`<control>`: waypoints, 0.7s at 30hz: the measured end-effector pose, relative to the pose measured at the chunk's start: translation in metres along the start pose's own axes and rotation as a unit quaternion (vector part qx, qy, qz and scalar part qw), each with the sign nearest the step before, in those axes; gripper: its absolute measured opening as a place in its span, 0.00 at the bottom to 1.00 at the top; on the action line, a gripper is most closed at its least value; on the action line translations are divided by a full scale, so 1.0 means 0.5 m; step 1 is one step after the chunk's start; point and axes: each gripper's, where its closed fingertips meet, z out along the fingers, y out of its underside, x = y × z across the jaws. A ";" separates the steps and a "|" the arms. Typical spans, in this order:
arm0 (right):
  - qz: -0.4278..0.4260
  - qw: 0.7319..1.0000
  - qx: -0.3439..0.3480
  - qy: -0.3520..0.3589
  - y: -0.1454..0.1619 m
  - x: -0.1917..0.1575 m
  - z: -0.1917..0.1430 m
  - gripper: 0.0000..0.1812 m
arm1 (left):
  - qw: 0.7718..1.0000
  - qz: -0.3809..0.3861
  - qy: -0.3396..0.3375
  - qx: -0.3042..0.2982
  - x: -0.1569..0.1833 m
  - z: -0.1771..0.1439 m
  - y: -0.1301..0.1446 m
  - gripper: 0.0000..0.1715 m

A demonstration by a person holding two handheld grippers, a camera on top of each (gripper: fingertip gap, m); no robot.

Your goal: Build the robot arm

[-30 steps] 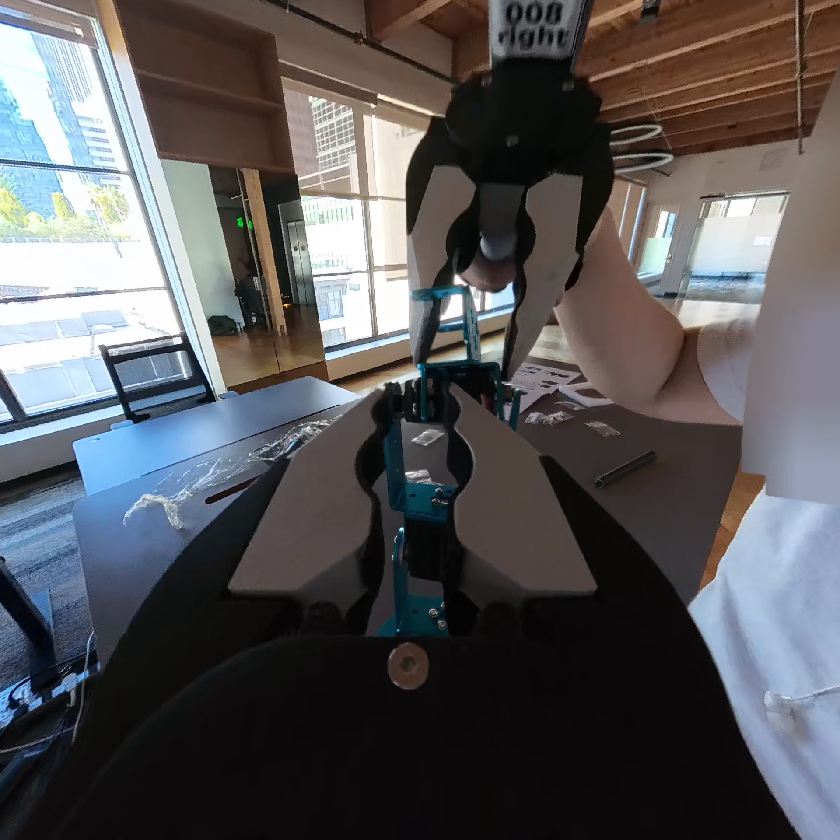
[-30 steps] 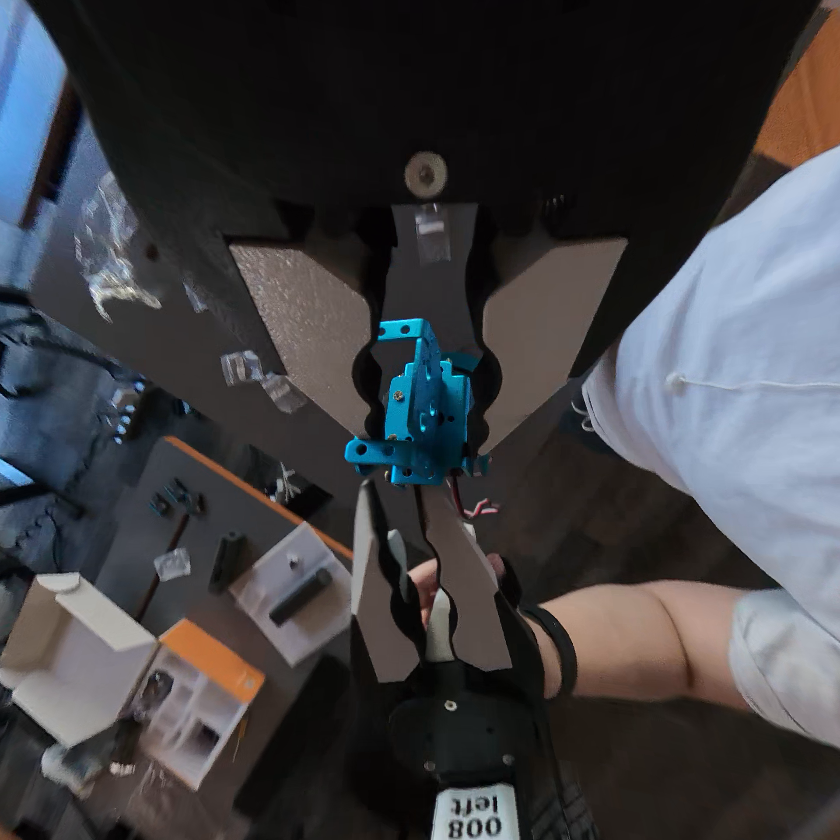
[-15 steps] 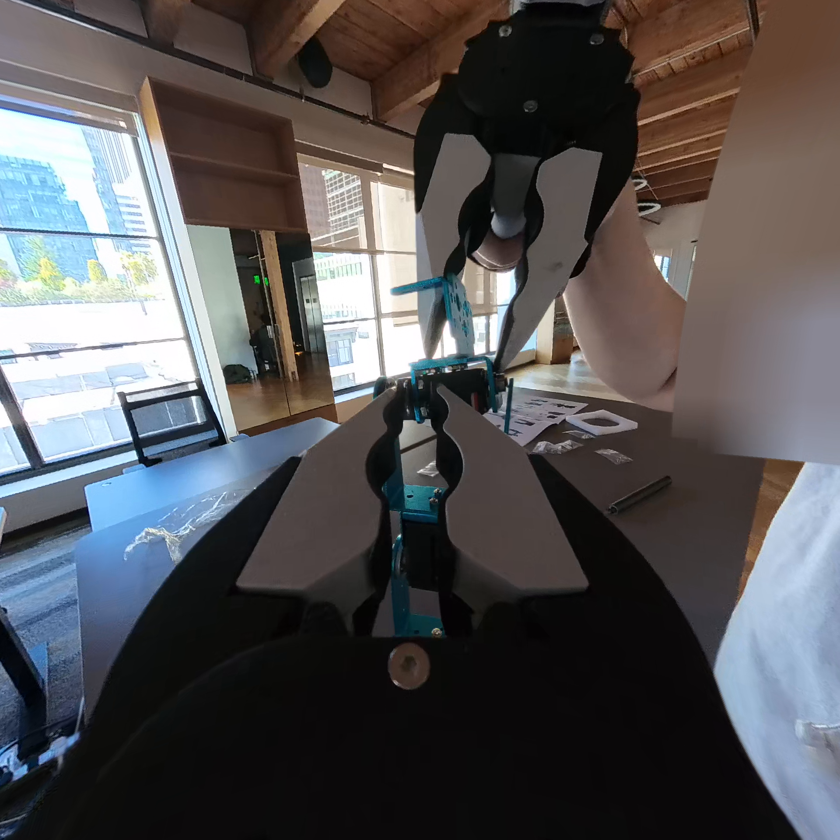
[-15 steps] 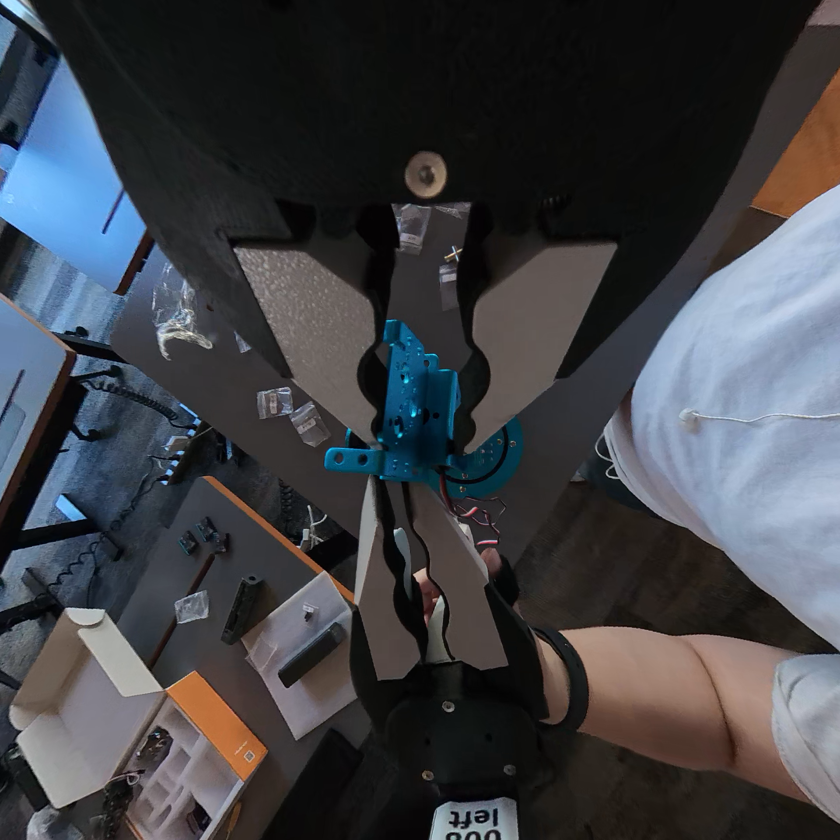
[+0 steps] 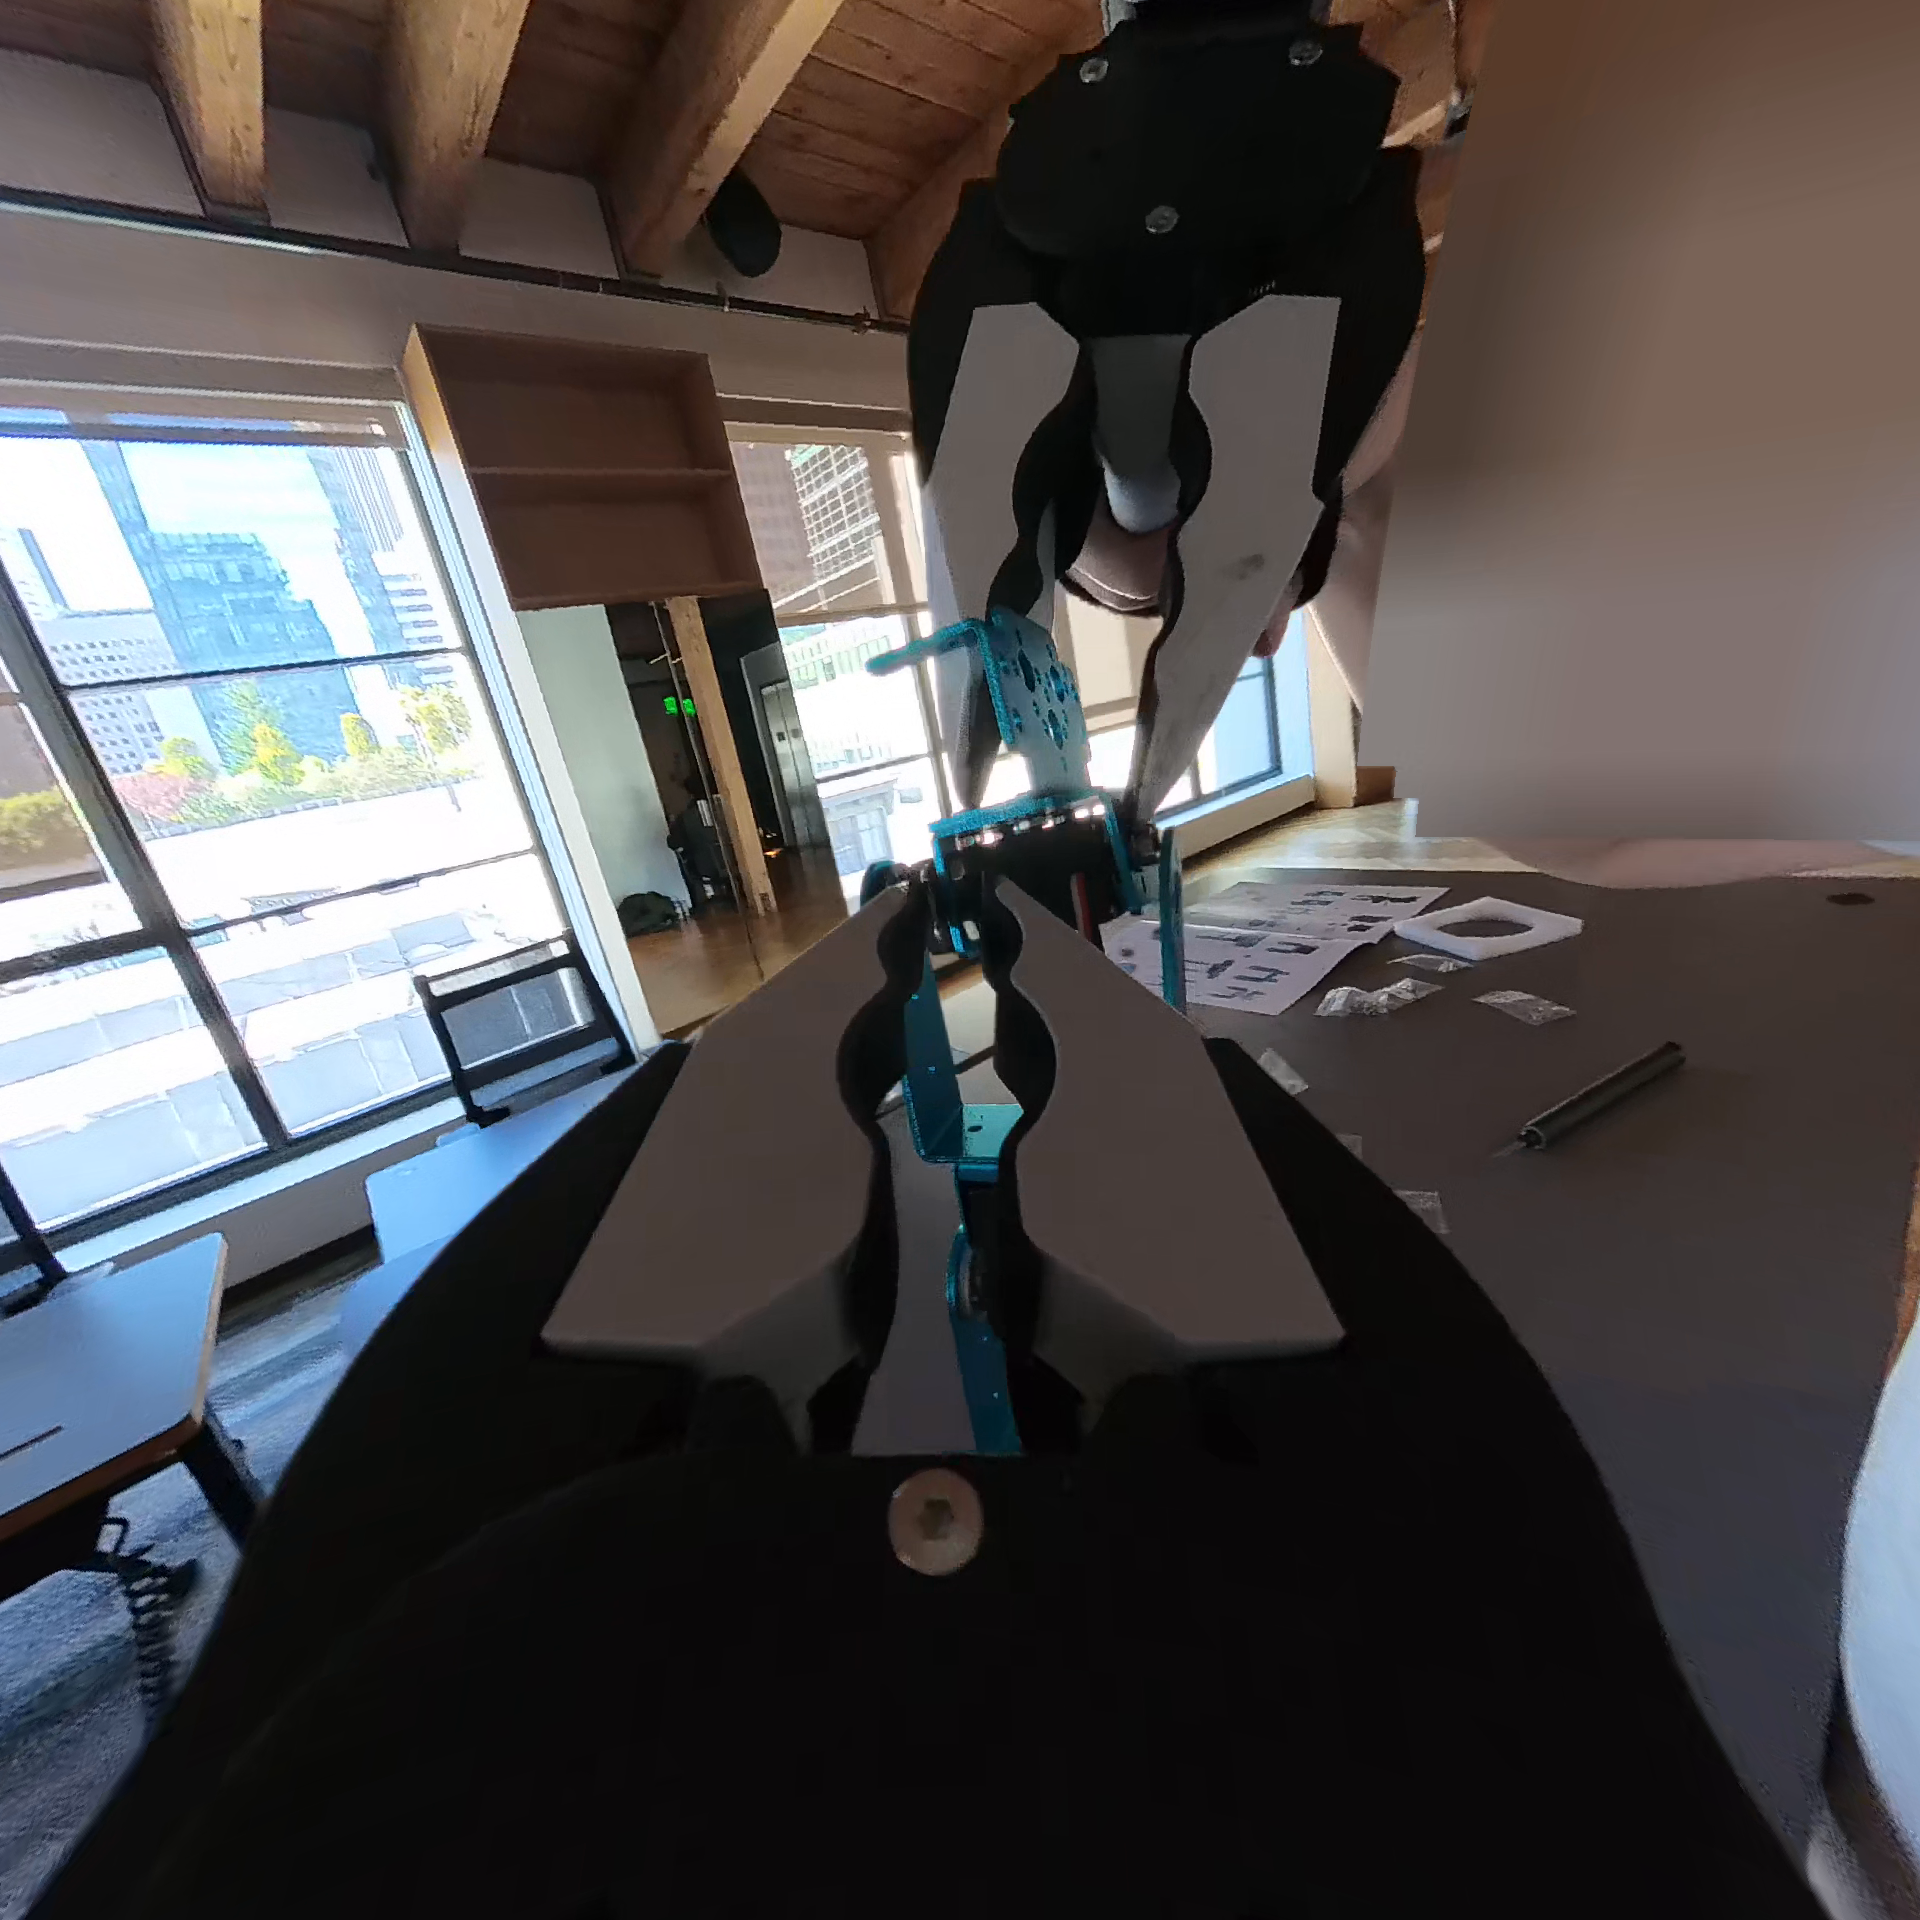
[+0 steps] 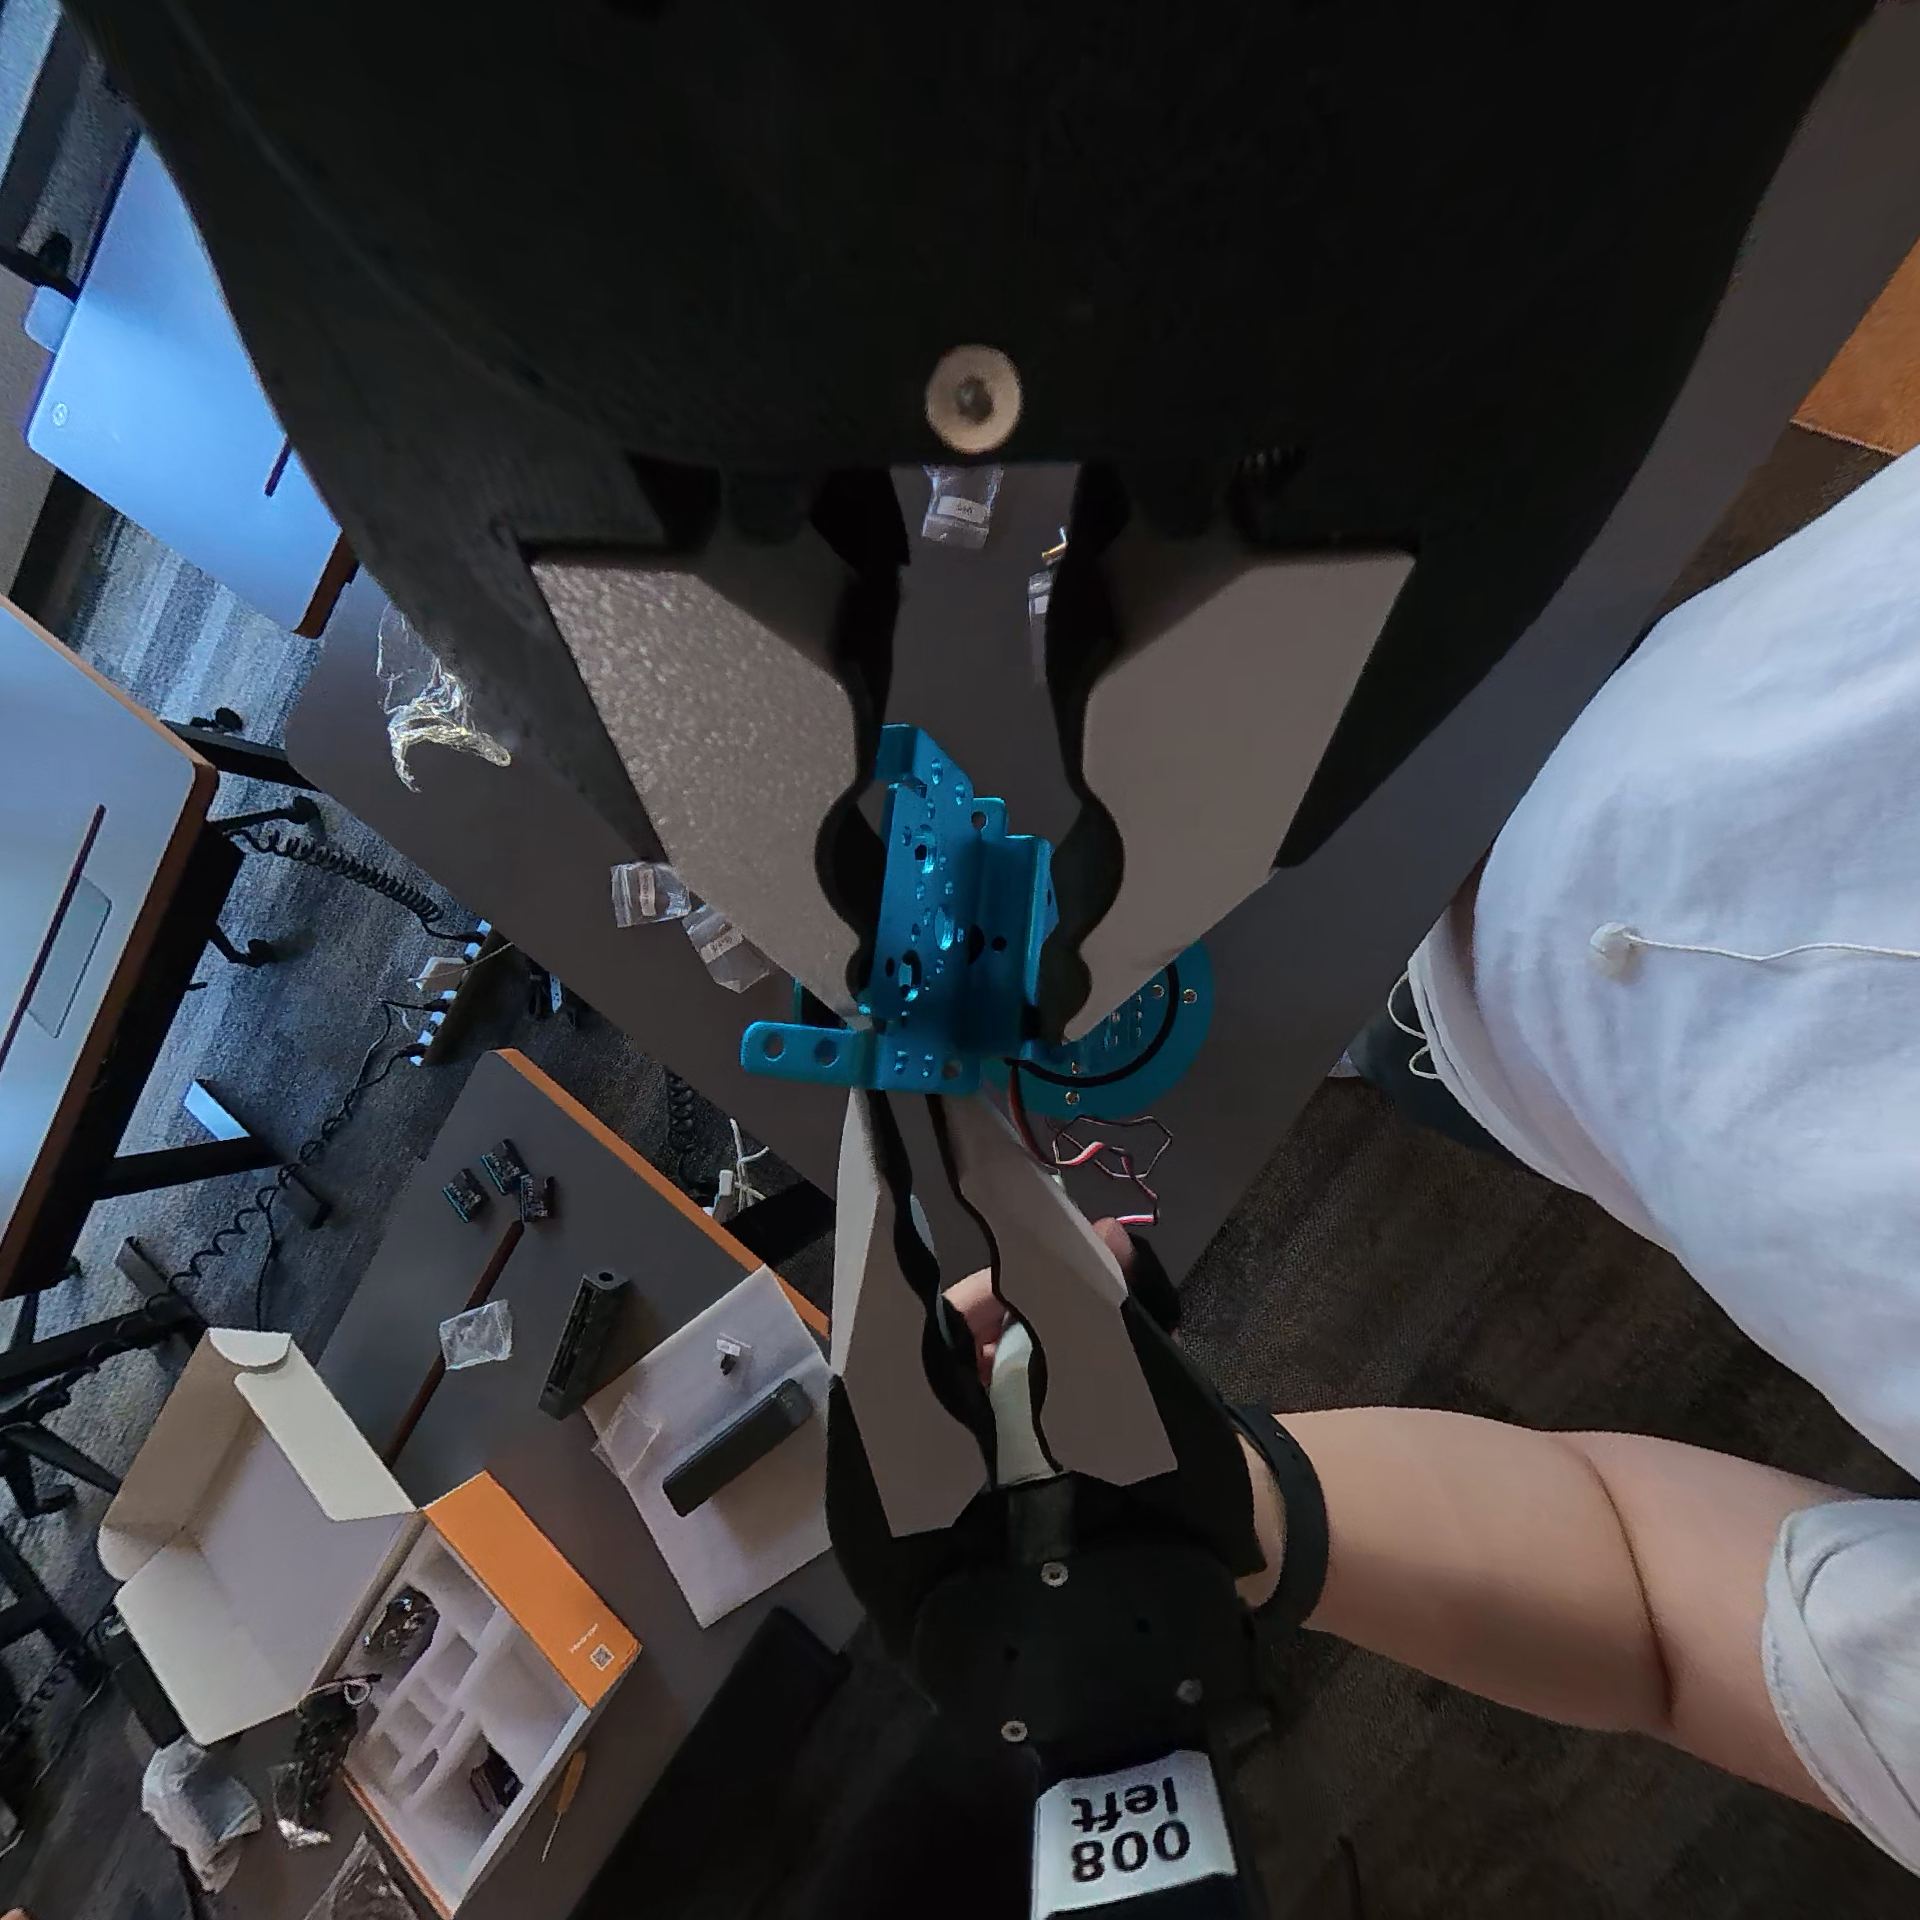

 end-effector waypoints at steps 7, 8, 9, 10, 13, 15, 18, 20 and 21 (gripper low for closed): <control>-0.011 1.000 0.019 0.007 -0.002 0.001 0.001 0.16 | 1.000 0.000 0.004 0.010 0.000 -0.003 0.002 0.04; -0.011 1.000 0.025 0.005 -0.003 0.002 0.001 0.16 | 1.000 -0.013 0.007 0.015 -0.001 -0.004 0.000 0.06; -0.012 0.999 0.034 0.005 -0.006 0.003 0.001 0.16 | 0.999 -0.035 0.008 0.028 -0.006 -0.008 -0.007 0.09; -0.017 0.999 0.041 0.009 -0.006 0.004 0.000 0.16 | 0.997 -0.060 0.008 0.046 -0.014 -0.014 -0.016 0.11; -0.022 0.999 0.049 0.007 -0.003 0.002 -0.003 0.18 | 0.990 -0.119 0.026 0.069 -0.025 -0.025 -0.039 0.19; -0.026 0.998 0.063 0.005 -0.008 0.002 -0.006 0.19 | 0.988 -0.141 0.043 0.043 -0.018 -0.011 -0.037 0.27; -0.028 0.997 0.066 0.008 -0.007 0.006 -0.006 0.19 | 0.988 -0.138 0.059 0.019 -0.010 0.013 -0.042 0.32; -0.025 0.997 0.072 0.011 -0.007 0.008 -0.010 0.21 | 0.988 -0.143 0.061 0.023 -0.021 0.018 -0.050 0.31; -0.025 0.997 0.079 0.012 -0.008 0.006 -0.015 0.23 | 0.986 -0.153 0.070 0.023 -0.025 0.019 -0.052 0.31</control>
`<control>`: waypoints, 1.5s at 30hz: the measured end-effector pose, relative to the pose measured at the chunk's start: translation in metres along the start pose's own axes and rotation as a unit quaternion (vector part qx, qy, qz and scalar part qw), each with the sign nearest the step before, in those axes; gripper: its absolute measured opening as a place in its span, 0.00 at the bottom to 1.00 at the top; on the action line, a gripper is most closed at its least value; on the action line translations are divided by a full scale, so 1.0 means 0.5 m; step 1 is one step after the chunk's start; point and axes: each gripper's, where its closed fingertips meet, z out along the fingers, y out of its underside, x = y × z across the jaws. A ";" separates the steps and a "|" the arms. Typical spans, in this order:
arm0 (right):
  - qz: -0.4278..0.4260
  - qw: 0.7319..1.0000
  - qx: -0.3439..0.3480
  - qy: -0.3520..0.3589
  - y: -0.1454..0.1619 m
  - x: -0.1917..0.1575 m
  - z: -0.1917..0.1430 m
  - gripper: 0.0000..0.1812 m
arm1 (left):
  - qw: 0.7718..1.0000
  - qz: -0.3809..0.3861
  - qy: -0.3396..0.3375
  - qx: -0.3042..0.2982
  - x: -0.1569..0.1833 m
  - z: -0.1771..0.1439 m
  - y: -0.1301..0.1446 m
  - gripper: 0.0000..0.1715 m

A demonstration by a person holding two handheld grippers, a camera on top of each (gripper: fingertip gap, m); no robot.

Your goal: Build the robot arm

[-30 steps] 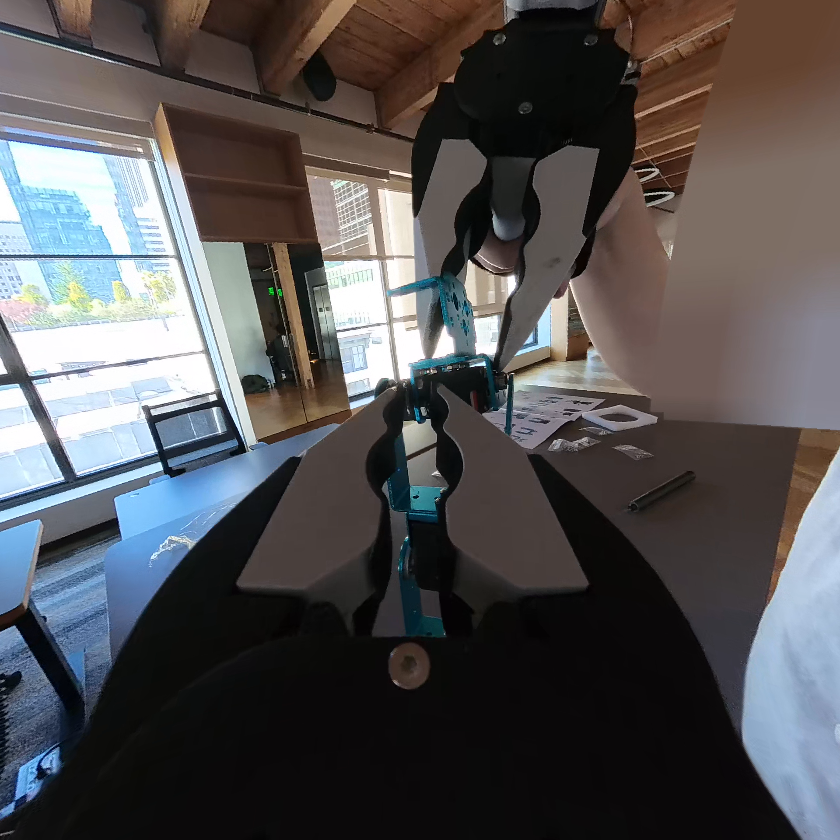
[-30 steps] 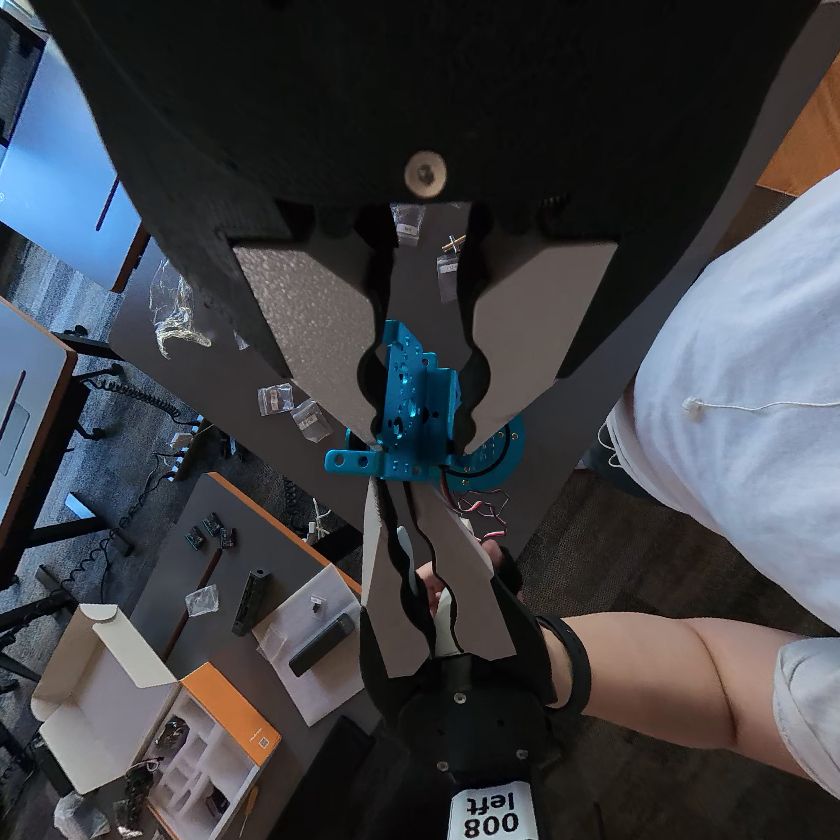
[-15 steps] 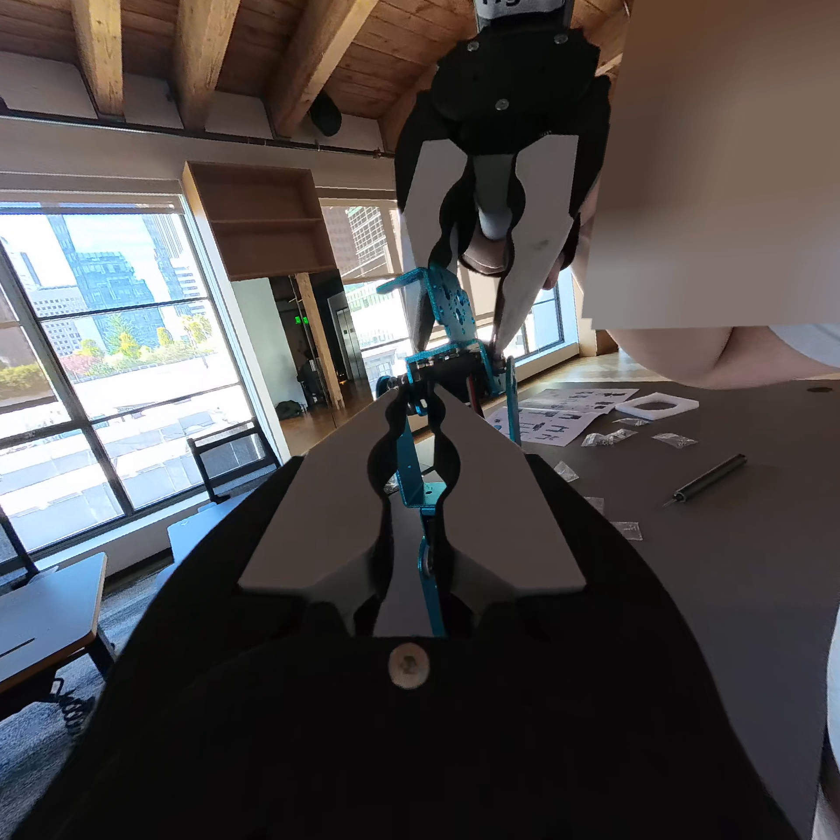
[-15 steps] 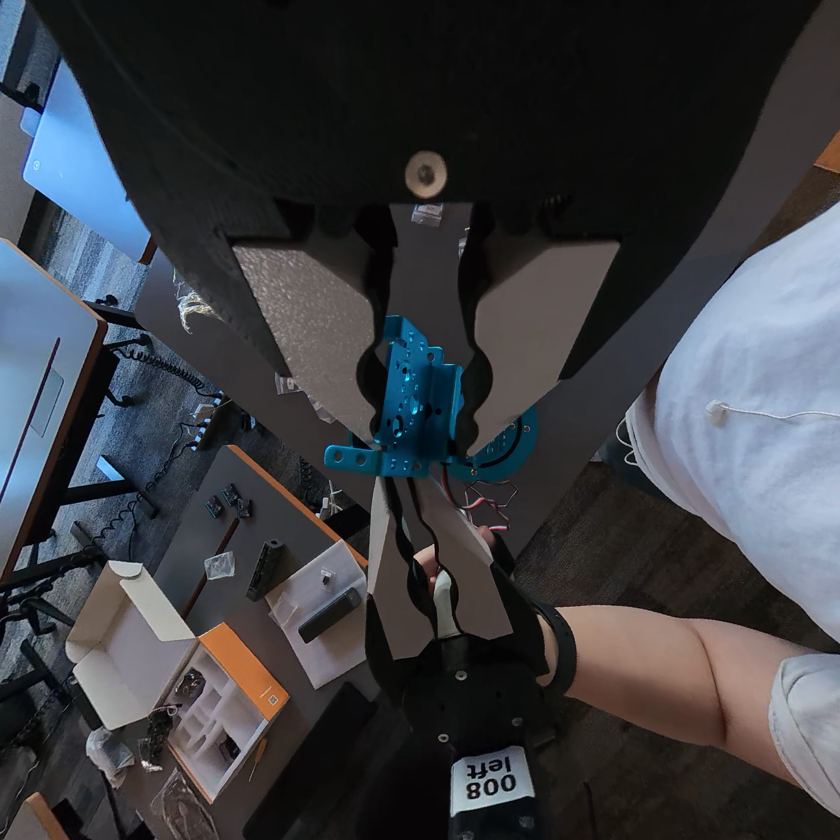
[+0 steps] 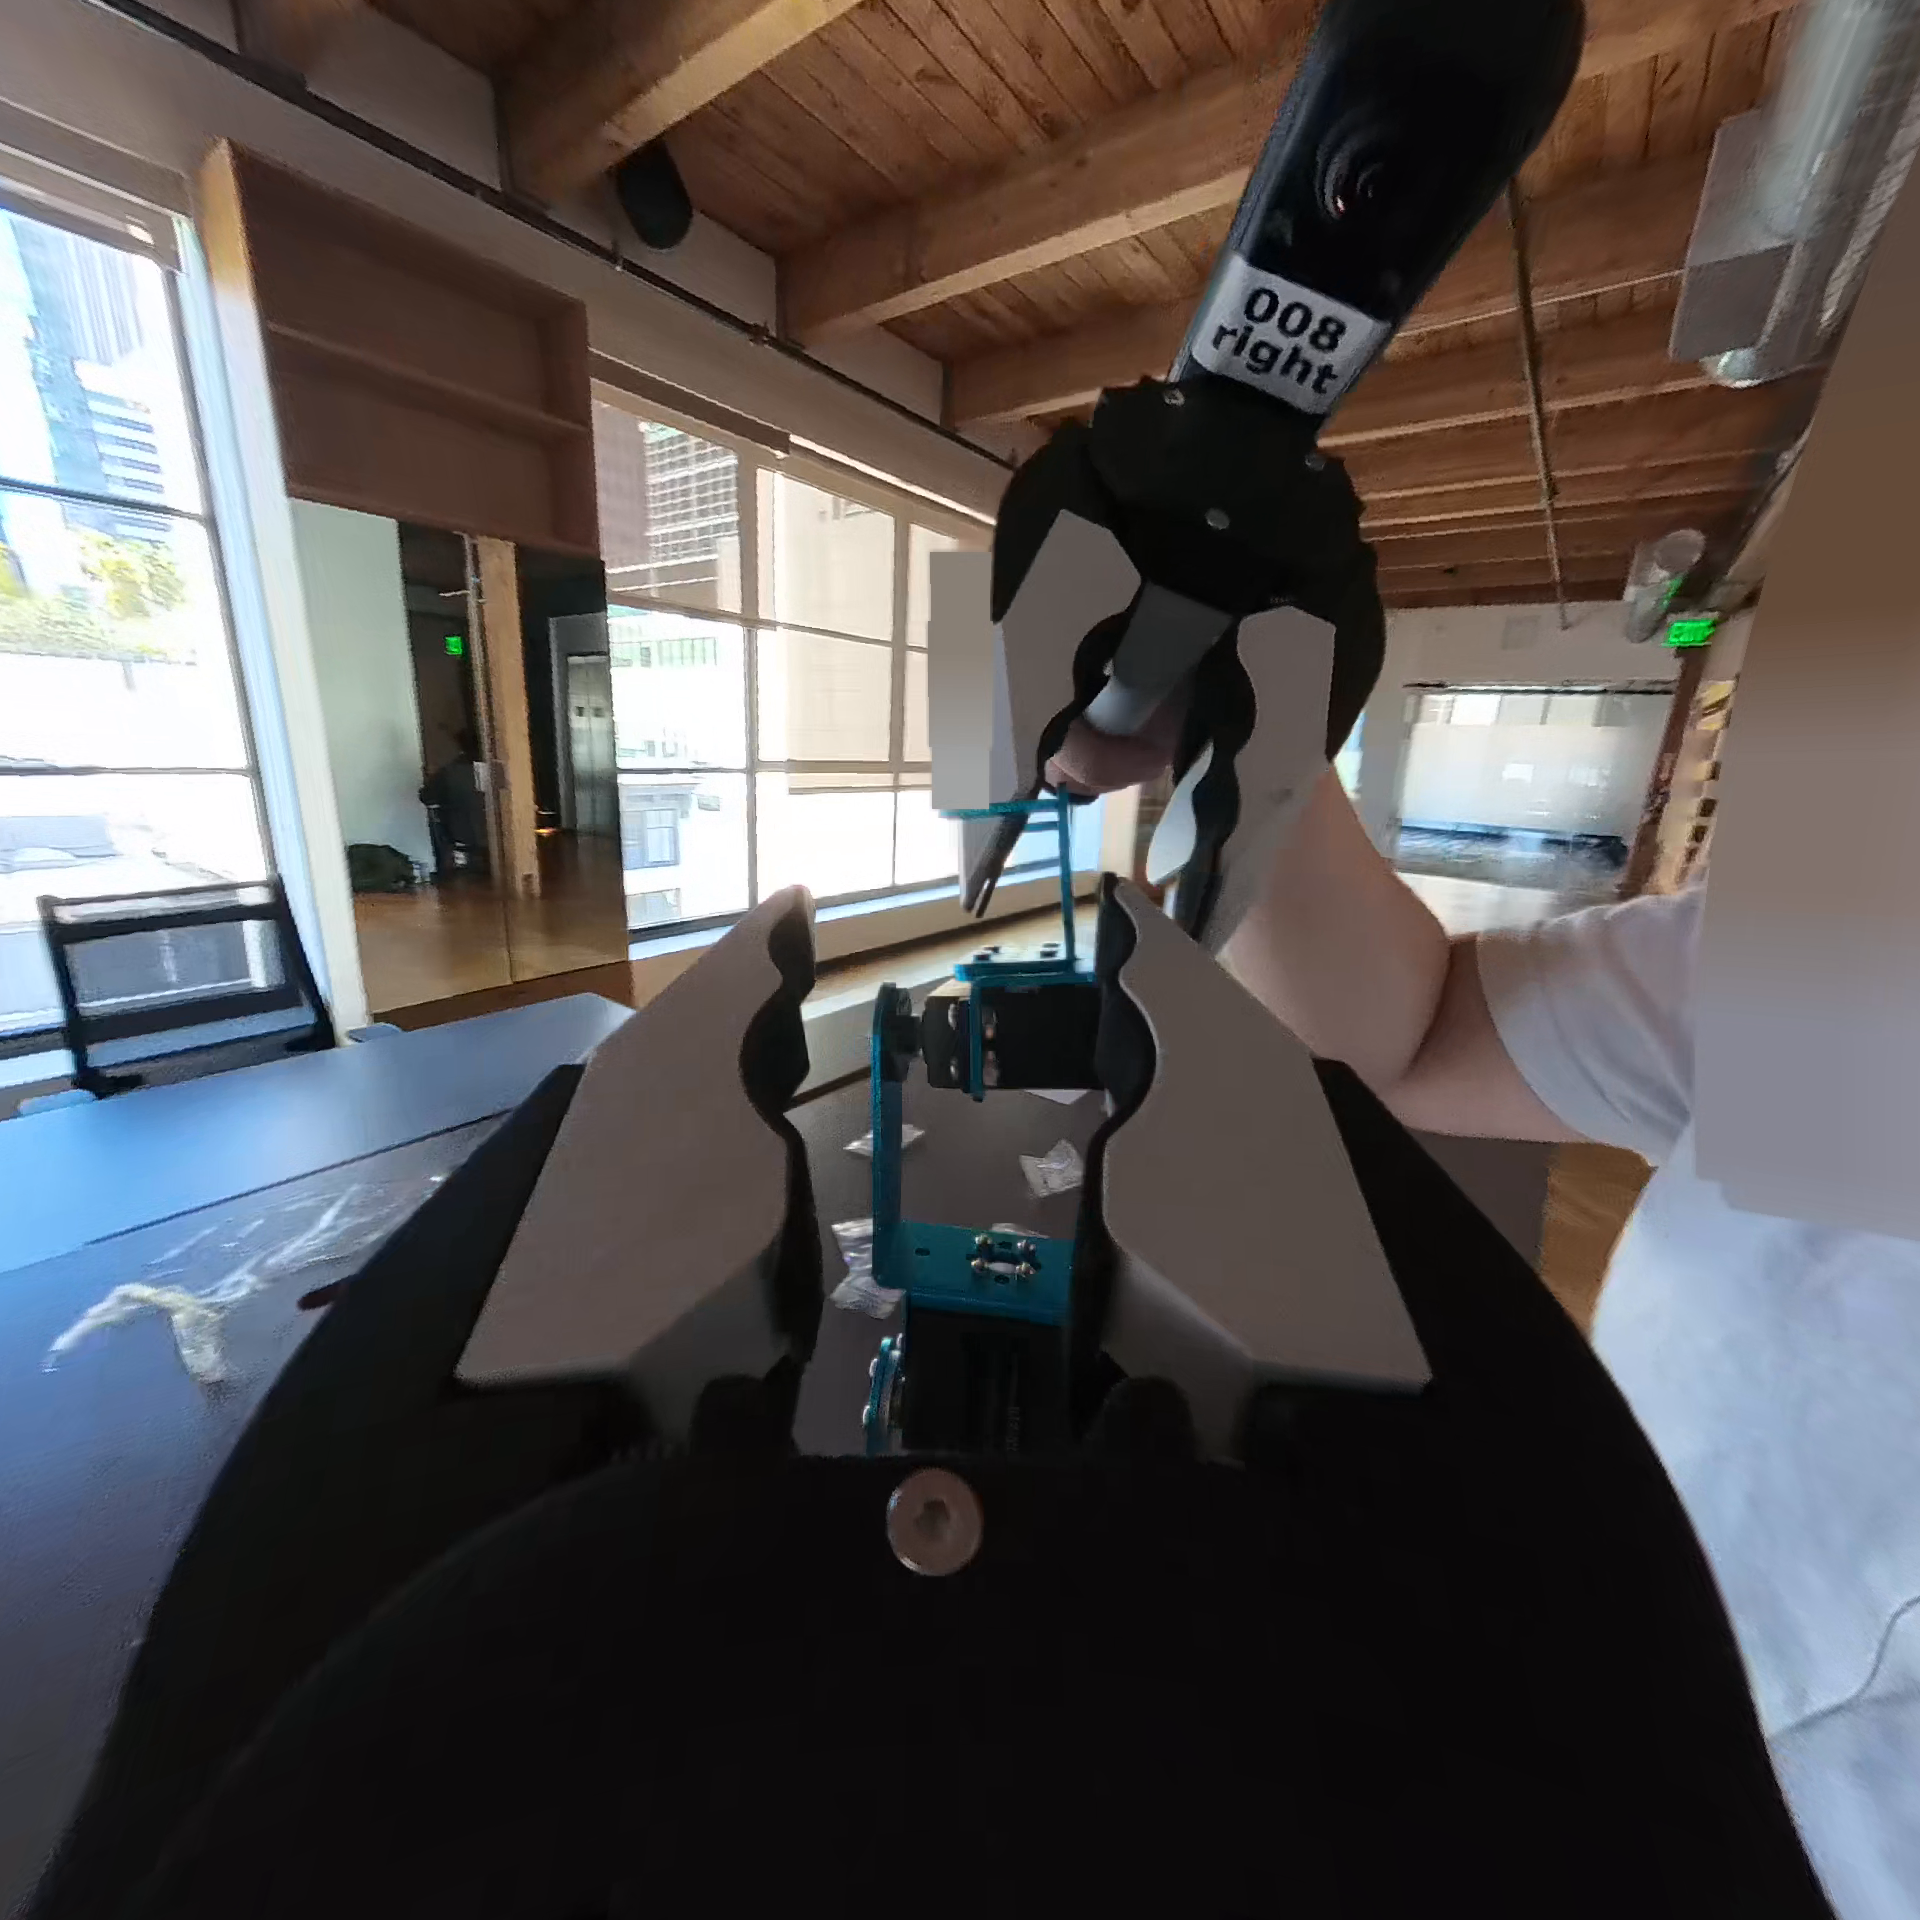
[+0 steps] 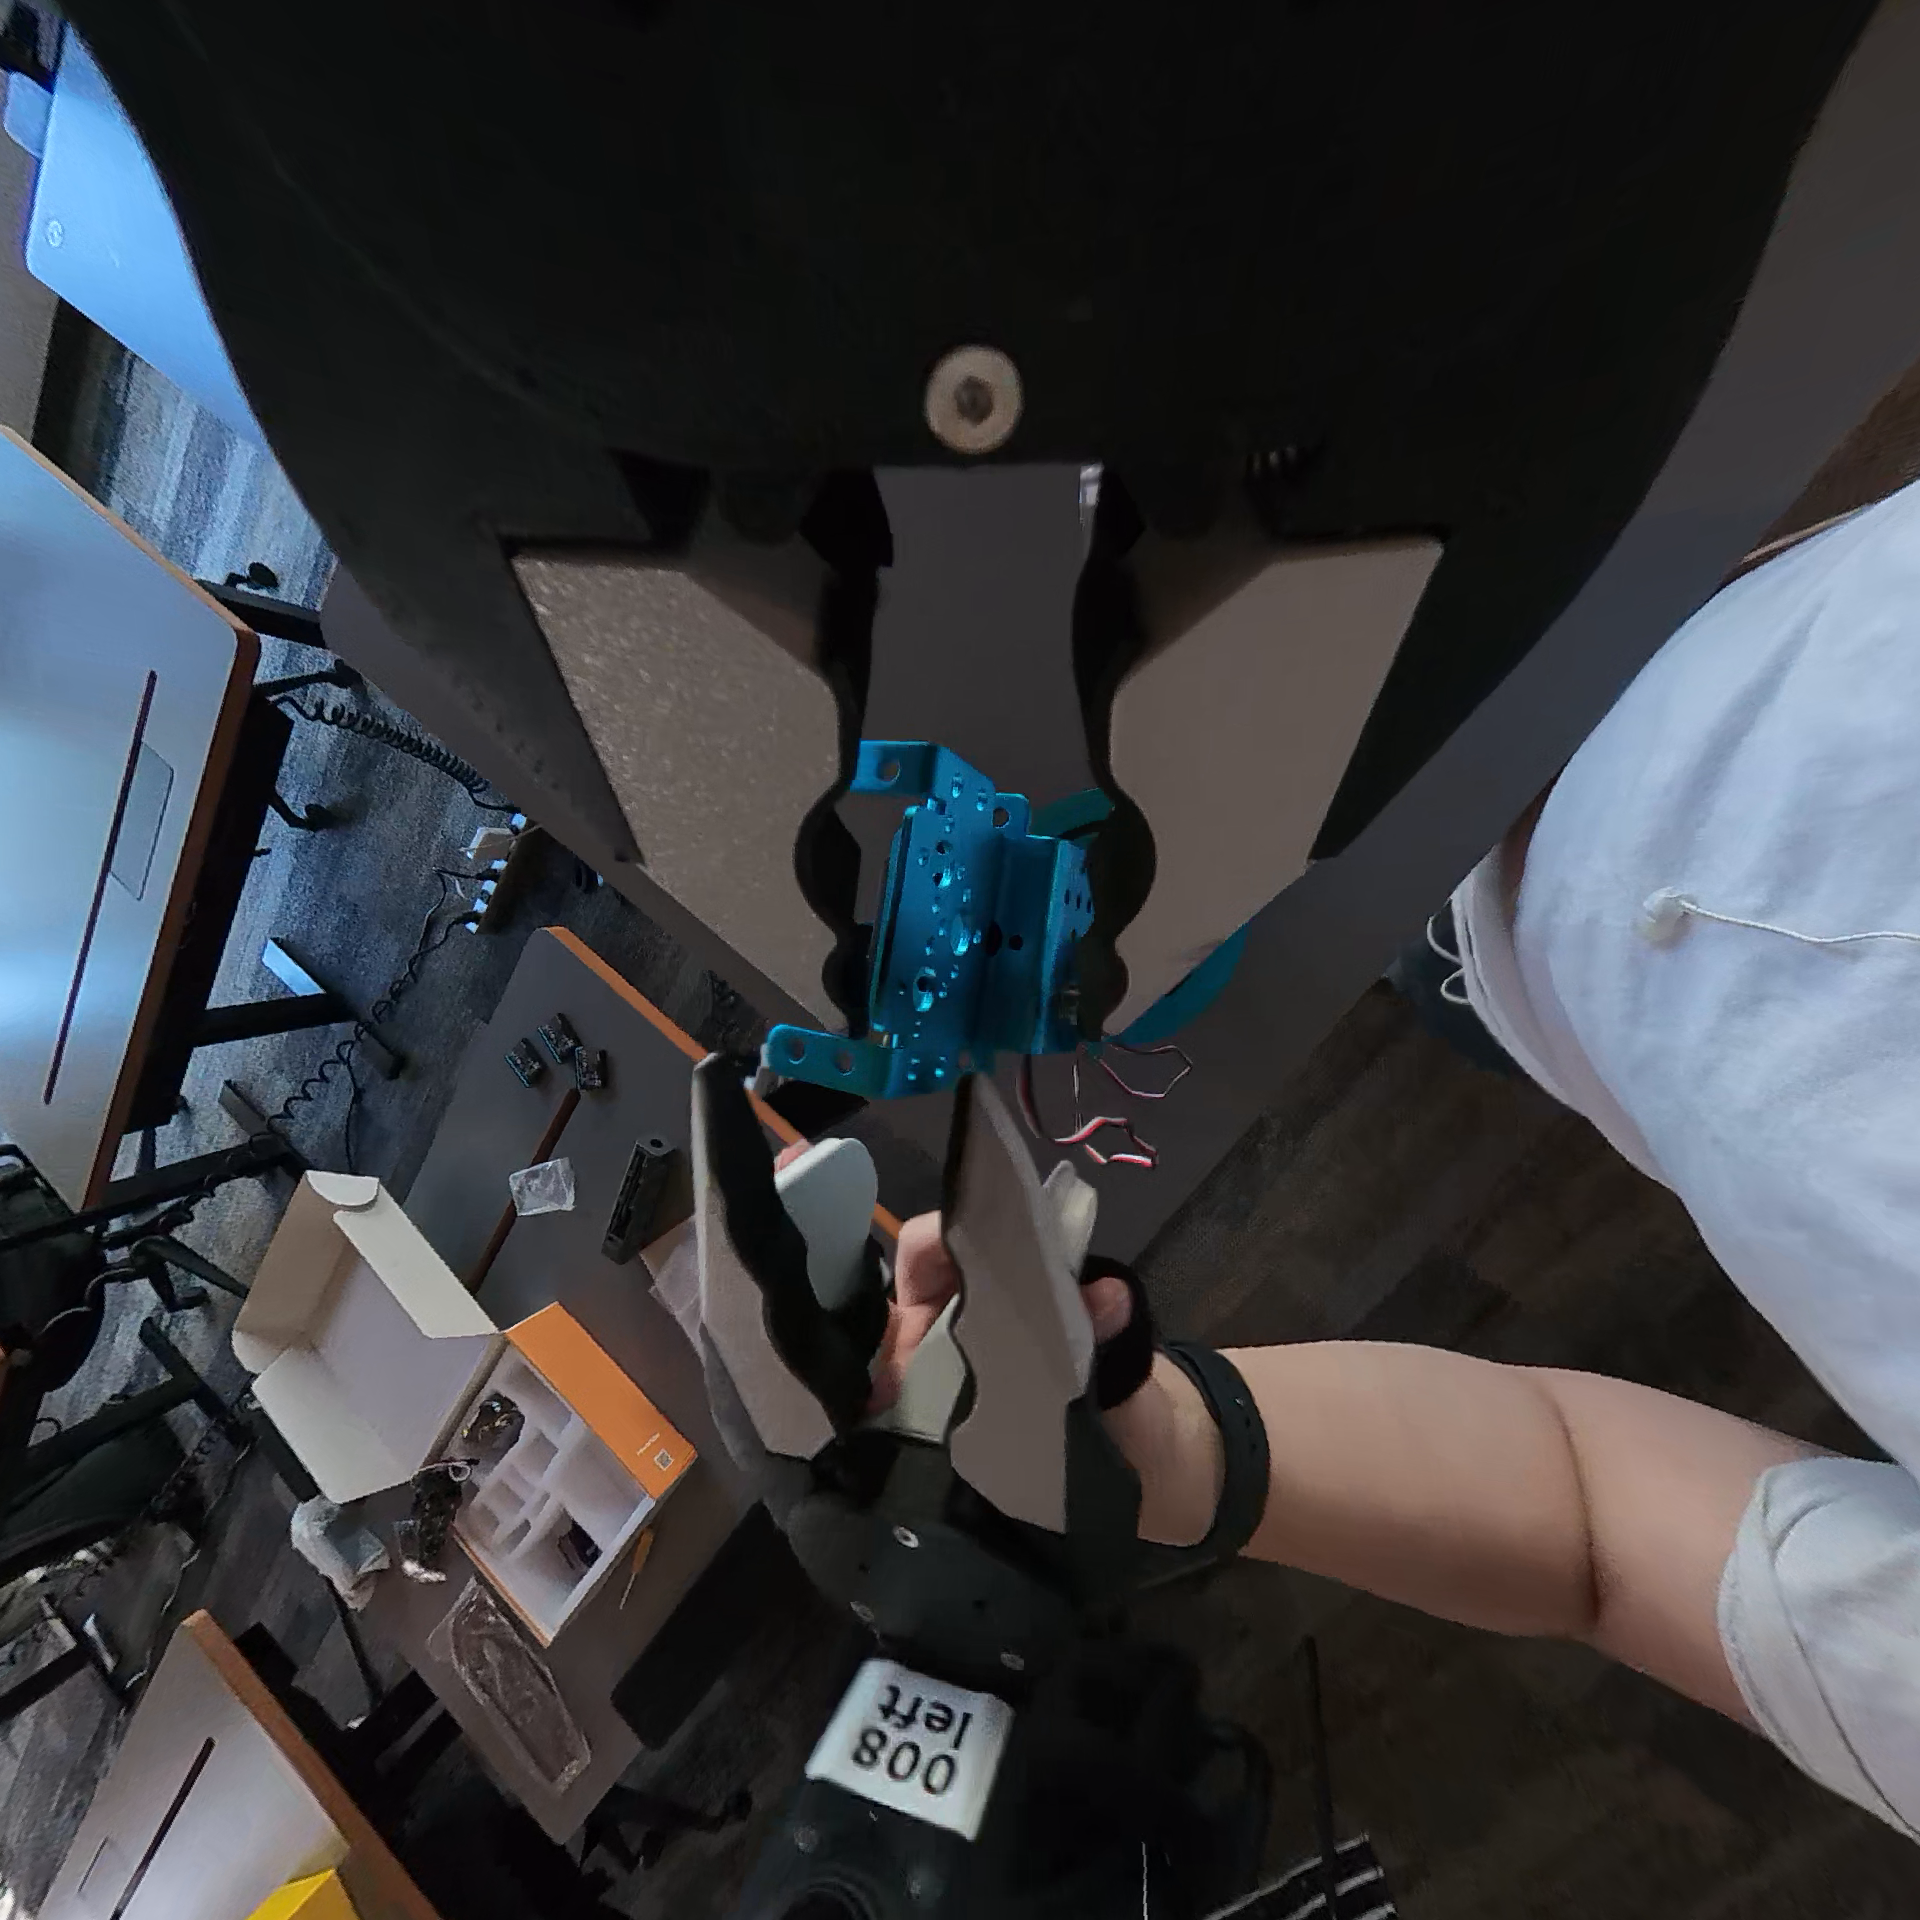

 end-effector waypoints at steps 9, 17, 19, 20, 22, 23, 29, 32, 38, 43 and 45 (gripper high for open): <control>0.051 0.972 0.196 0.121 -0.025 -0.003 -0.112 0.33 | 0.996 -0.036 0.080 -0.023 -0.022 -0.018 0.003 0.28; 0.210 0.883 0.357 0.221 0.068 -0.004 -0.100 0.39 | 0.994 -0.021 0.095 -0.042 -0.027 -0.011 0.019 0.34; 0.229 0.854 0.423 0.197 0.071 0.015 -0.092 0.44 | 0.994 -0.029 0.101 -0.043 -0.020 -0.004 0.021 0.35; 0.237 0.845 0.446 0.176 0.070 0.023 -0.085 0.45 | 0.993 -0.035 0.097 -0.047 -0.021 -0.003 0.024 0.35; 0.252 0.847 0.447 0.136 0.073 0.033 -0.060 0.44 | 0.993 -0.047 0.089 -0.056 -0.021 -0.011 0.031 0.35; 0.258 0.855 0.429 0.136 0.079 0.039 -0.046 0.44 | 0.993 -0.048 0.085 -0.059 -0.020 -0.020 0.037 0.34; 0.297 0.895 0.322 0.086 0.127 0.000 -0.017 0.42 | 0.999 -0.021 0.006 -0.030 -0.012 -0.072 0.044 0.31; 0.339 0.852 0.399 0.005 0.126 -0.016 -0.026 0.29 | 0.999 0.010 -0.034 -0.016 0.010 -0.095 0.047 0.26; 0.297 0.828 0.468 -0.087 0.080 -0.037 -0.022 0.18 | 0.991 0.068 -0.115 0.011 0.052 -0.112 0.027 0.12; 0.295 0.834 0.460 -0.072 0.084 -0.028 -0.012 0.16 | 0.989 0.067 -0.129 -0.014 0.037 -0.091 0.022 0.18; 0.292 0.844 0.448 -0.031 0.101 -0.020 -0.019 0.17 | 0.991 0.064 -0.116 -0.030 0.027 -0.082 0.036 0.22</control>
